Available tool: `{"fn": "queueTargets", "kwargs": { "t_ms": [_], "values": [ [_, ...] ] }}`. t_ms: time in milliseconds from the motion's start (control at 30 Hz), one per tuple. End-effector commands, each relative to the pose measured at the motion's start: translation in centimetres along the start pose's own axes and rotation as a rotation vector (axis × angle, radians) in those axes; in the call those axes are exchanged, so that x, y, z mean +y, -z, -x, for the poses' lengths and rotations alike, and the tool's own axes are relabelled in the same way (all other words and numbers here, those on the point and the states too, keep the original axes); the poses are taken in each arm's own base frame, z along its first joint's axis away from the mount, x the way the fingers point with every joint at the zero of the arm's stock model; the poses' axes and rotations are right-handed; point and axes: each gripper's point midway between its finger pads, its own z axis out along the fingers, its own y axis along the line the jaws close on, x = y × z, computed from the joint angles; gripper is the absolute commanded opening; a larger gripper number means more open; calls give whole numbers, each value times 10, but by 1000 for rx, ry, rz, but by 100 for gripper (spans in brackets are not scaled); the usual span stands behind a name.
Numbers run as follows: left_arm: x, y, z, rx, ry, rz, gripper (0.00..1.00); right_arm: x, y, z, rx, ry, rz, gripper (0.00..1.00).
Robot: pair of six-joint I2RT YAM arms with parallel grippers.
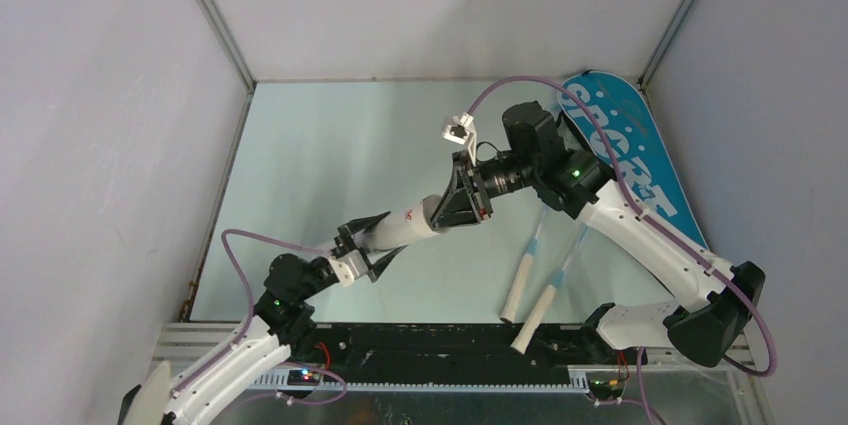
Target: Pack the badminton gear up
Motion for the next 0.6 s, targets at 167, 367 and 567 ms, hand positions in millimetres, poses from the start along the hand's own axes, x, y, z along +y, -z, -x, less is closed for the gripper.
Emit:
{"fn": "queueTargets", "kwargs": {
  "t_ms": [167,367,567],
  "values": [
    [3,-3,24,-90,-25,-1,68,11,7,26,-74,106,-26,33],
    [3,-2,25,-96,-24,-1,68,18,14,29,-94,153,-42,46],
    [2,-2,26,-99,-24,-1,68,22,25,31,-119,225,-97,62]
  ]
}}
